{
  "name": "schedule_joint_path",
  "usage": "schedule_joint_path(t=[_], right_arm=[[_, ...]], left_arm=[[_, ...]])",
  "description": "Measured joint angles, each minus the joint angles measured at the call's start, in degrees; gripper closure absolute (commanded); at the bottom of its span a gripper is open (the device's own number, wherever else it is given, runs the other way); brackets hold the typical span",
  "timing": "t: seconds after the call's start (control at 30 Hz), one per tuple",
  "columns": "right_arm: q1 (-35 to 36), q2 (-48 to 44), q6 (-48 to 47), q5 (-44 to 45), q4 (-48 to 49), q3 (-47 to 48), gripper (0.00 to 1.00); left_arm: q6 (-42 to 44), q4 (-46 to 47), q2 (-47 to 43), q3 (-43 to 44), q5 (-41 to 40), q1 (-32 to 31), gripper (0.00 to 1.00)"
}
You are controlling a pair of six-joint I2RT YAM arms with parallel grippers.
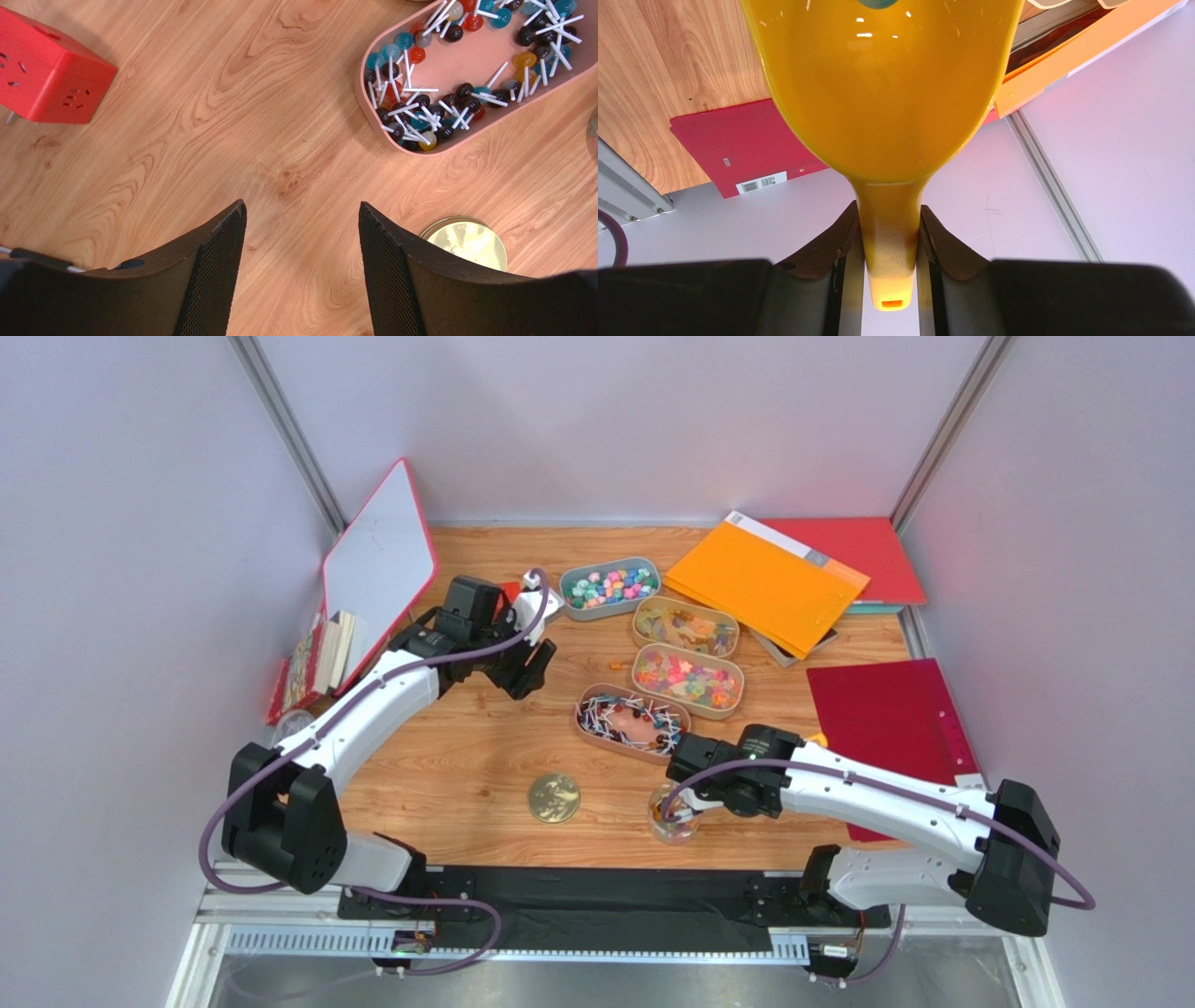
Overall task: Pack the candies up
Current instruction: Place the fake candies in the packing bottle.
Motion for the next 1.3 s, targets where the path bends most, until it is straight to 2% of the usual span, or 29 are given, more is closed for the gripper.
schedule_joint_path(t=[0.17,0.67,1.07,1.17,1.3], right_arm=[[0.7,1.03,1.09,1.68,0.02,-0.02,1.0],[3.3,2.8,0.04,7.28,0.04,0.61,1.0],[3.58,5.05,1.05,7.67,0.07,2.56,1.0],[1.97,5.01,3.08,4.98,-0.24,5.49,1.0],[-5.77,5.01,7.23,-2.45,-0.09,13.31,1.0]], left_arm=[[2.34,-0.42,0.87,1.42,0.22,-0.02,0.27],[11.74,-2.43,10.47,15.26,0.37,-0.02,0.27],[18.14,-1.68,18.75,22.58,2.14,-0.02,0.29],[19.8,-1.6,22.1,25.16,3.98,-0.02,0.31],[22.08,-1.55,27.08,29.14,6.05,-0.17,0.32]])
